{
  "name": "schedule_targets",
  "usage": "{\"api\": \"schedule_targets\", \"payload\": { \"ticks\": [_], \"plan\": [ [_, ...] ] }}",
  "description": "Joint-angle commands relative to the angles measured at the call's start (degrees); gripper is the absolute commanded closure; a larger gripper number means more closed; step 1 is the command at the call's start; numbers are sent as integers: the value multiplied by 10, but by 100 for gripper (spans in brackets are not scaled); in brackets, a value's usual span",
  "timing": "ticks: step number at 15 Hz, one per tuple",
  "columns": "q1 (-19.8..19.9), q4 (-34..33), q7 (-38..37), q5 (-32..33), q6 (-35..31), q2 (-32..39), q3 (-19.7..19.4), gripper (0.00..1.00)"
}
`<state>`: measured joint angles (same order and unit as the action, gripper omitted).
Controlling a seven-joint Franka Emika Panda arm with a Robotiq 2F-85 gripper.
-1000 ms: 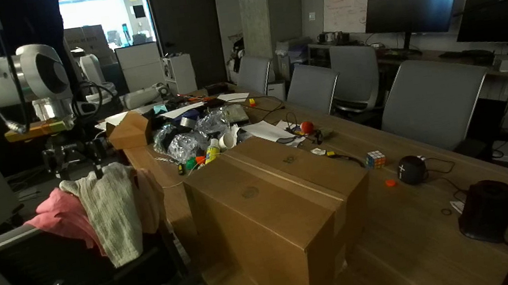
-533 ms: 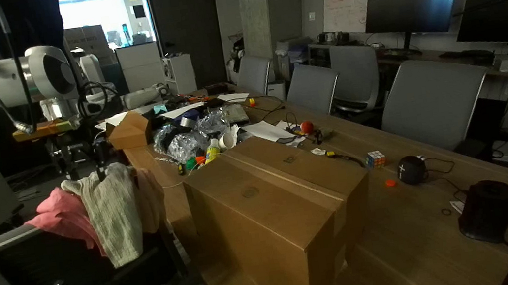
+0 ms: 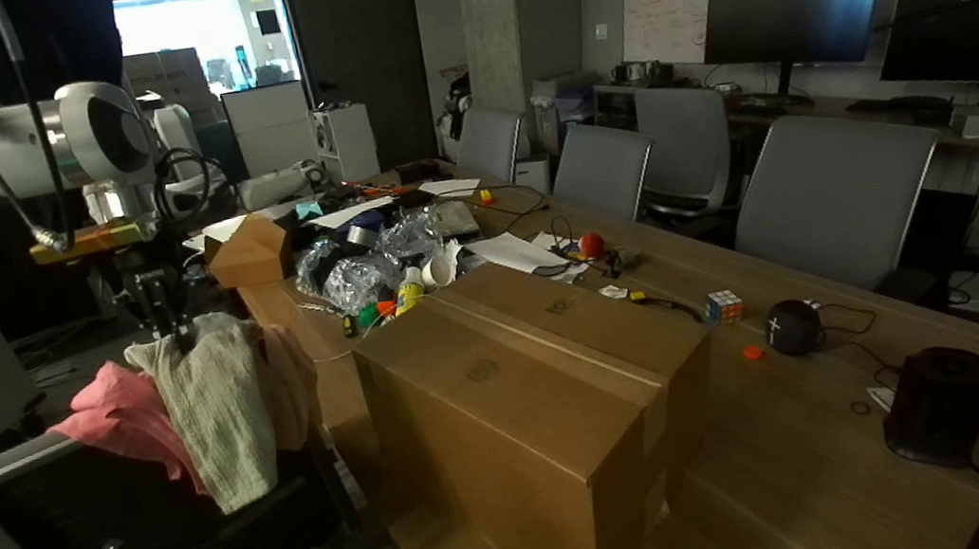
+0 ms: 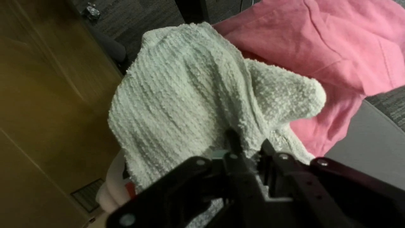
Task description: Pick their clothes on the back rest of the chair and put them on the table
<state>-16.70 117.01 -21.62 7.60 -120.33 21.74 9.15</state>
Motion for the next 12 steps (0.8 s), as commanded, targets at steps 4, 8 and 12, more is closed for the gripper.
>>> {"api": "schedule_targets", "payload": {
  "ticks": [4, 8, 12],
  "plan": [
    [-10, -10, -21, 2, 65, -23, -5, 98],
    [-5, -9, -24, -6, 112, -65, -1, 98],
    [0, -14, -35, -3, 154, -101, 0, 98]
  ]
}}
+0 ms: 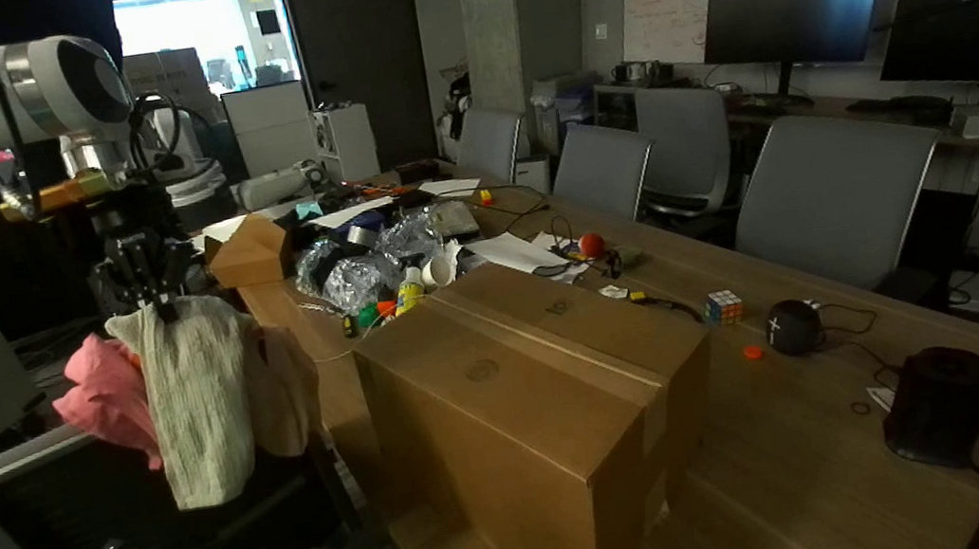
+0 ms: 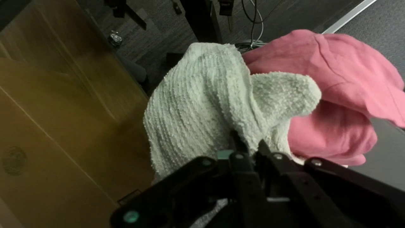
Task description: Pick their clothes on the back rest of the chair and put them on the table
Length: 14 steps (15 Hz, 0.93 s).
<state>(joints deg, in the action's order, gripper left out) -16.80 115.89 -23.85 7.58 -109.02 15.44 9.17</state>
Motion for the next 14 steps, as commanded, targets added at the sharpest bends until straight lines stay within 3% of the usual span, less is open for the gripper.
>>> {"api": "schedule_targets", "payload": {
  "ticks": [1, 14],
  "plan": [
    [2, -5, -16, -3, 49, -45, 1, 98],
    [29, -64, -71, -2, 153, -121, 0, 98]
  ]
}}
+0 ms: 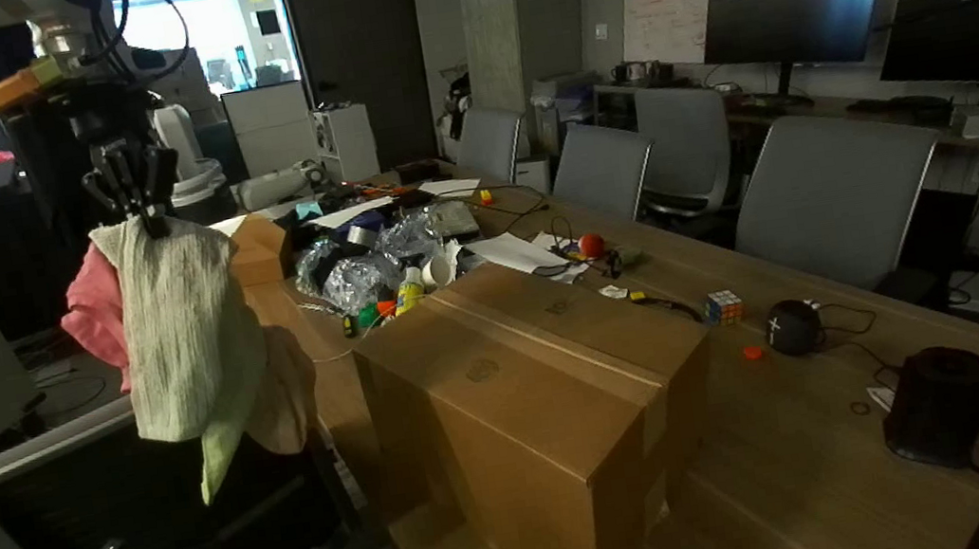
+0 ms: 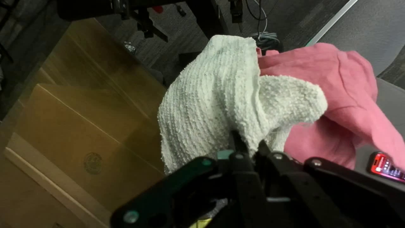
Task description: Pick their clothes on the back rest of the chair and put them on the table
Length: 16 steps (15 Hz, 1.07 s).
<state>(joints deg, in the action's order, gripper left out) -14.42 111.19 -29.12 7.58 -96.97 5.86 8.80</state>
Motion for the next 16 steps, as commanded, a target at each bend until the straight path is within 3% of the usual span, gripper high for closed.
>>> {"api": "schedule_targets", "payload": {
  "ticks": [1, 9, 16],
  "plan": [
    [6, -18, -24, 0, 37, -33, 5, 98],
    [10, -39, -39, -2, 88, -95, 20, 98],
    [49, -126, -25, -15, 170, -90, -4, 98]
  ]
}}
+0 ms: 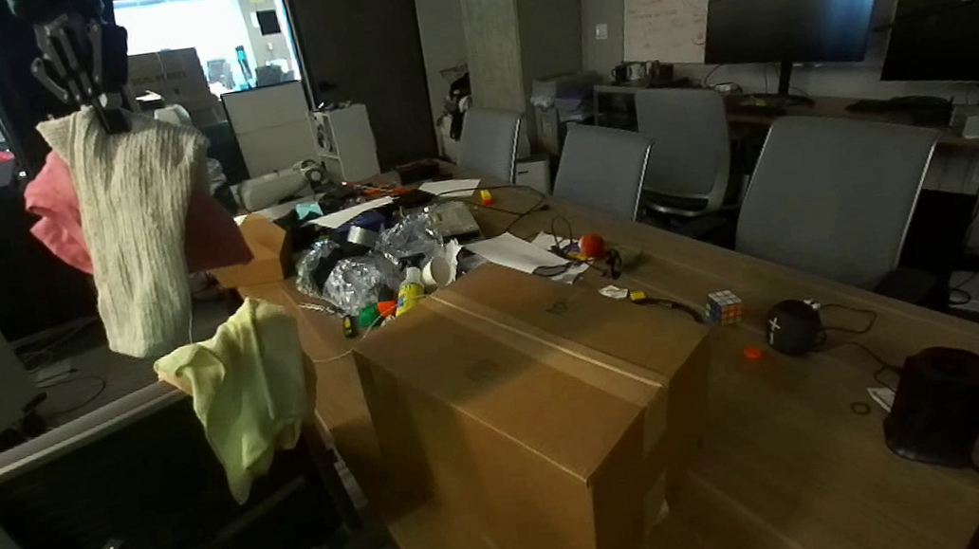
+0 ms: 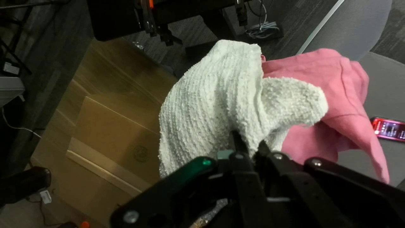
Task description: Pick their clothes on the back rest of the chair and put them on the table
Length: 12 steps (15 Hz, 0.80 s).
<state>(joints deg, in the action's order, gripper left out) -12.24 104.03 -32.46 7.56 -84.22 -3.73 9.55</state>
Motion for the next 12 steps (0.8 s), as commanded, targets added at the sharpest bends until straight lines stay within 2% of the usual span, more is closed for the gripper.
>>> {"api": "schedule_targets", "payload": {
  "ticks": [1, 6, 12],
  "plan": [
    [36, -65, 8, -18, 48, 7, -17, 98],
    [97, -100, 14, -59, 55, -2, -72, 98],
    [160, -77, -19, -93, -65, -9, -129, 98]
  ]
}}
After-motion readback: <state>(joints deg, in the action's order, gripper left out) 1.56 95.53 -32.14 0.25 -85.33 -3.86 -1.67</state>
